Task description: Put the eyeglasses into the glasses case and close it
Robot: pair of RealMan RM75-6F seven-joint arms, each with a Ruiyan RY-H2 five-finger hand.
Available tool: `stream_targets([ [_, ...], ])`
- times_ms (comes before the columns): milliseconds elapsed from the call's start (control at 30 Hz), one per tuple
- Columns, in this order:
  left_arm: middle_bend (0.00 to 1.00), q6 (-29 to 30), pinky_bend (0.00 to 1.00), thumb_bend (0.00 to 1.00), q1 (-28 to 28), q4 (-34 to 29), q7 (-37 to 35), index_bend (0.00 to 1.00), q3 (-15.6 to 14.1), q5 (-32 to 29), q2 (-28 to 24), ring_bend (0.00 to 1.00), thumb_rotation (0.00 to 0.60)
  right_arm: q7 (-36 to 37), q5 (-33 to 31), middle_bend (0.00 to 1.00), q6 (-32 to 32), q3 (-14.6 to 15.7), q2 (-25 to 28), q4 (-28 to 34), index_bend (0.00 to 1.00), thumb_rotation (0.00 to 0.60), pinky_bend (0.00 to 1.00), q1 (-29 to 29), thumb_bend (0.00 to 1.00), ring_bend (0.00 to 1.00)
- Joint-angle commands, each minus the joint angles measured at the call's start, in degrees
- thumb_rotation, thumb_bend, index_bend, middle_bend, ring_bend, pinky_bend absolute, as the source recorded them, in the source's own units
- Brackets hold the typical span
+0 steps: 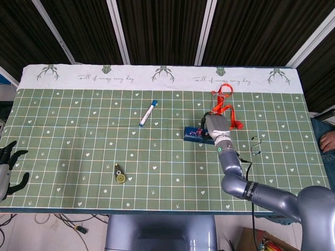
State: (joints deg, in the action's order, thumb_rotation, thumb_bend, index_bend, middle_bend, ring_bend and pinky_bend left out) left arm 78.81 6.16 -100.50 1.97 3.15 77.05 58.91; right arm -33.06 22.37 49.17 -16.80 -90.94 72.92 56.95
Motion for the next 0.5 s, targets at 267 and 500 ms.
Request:
stream_targets([
  [267, 0.0, -0.21, 0.0, 0.4, 0.07, -0.07, 0.07, 0.21, -0.04, -0.08, -0.1, 0.0, 0.6, 0.89, -2.11, 0.19, -2.72, 0.25, -1.19, -4.16, 0.28, 0.6, 0.22, 0.43, 0.5, 0.26],
  [500, 0.0, -0.31, 0.0, 0.4, 0.09, -0.08, 0.07, 0.21, -0.08, -0.11, -0.16, 0.0, 0.6, 1.42, -2.54, 0.16, -3.5, 0.3, -1.42, -5.47, 0.11, 0.6, 0.22, 0.58, 0.44, 0.25],
])
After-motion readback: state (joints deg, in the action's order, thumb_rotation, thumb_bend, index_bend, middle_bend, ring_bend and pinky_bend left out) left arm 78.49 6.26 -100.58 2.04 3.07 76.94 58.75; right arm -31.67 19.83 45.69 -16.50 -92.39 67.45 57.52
